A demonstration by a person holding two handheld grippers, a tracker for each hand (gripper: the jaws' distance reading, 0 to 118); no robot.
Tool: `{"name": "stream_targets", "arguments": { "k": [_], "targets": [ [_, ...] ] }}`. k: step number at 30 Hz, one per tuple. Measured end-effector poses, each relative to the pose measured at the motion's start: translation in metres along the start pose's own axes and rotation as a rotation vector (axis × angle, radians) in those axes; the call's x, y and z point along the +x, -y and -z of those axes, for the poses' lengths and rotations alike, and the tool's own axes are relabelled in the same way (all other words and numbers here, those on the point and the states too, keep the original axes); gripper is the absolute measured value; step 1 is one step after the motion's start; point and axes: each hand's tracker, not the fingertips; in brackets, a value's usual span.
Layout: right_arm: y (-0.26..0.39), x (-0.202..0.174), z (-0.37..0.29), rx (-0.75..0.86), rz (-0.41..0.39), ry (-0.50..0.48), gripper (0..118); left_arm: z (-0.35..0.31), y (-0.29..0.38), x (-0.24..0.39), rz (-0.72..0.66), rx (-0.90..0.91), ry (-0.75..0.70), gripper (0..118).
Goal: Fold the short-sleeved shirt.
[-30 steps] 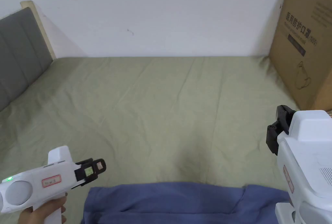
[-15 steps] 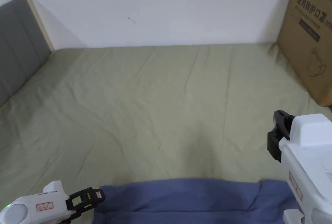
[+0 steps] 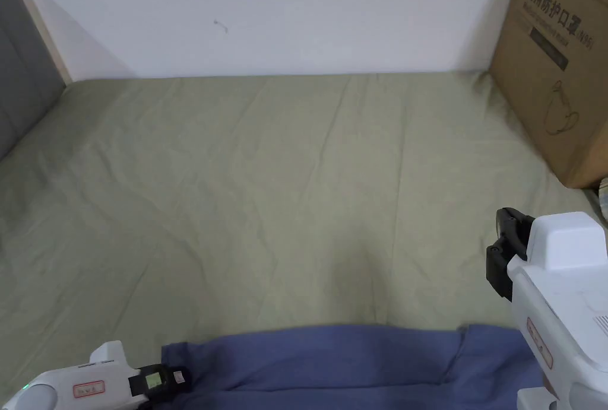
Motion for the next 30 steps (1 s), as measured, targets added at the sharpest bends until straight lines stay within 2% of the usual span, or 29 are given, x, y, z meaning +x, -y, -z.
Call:
{"name": "stream_targets", "arguments": {
  "k": [5,12,22,28,30],
  "targets": [
    [-0.001,0.009,-0.006,0.005,0.014,0.011,1,-0.012,0.0,0.019,0.108,0.045,-0.1,8],
    [-0.006,0.021,-0.013,0.032,0.044,0.004,1,-0.071,-0.013,0.034,0.094,0.106,-0.074,3],
    [-0.007,0.029,-0.024,0.067,0.066,-0.008,1,-0.123,-0.029,0.016,0.091,0.16,-0.214,3],
    [-0.005,0.037,-0.029,0.073,0.085,-0.015,1,-0.116,-0.012,0.091,0.13,0.137,-0.203,3],
    [-0.006,0.039,-0.03,0.078,0.085,-0.019,1,-0.103,-0.005,0.121,0.162,0.091,-0.148,3]
  ]
}}
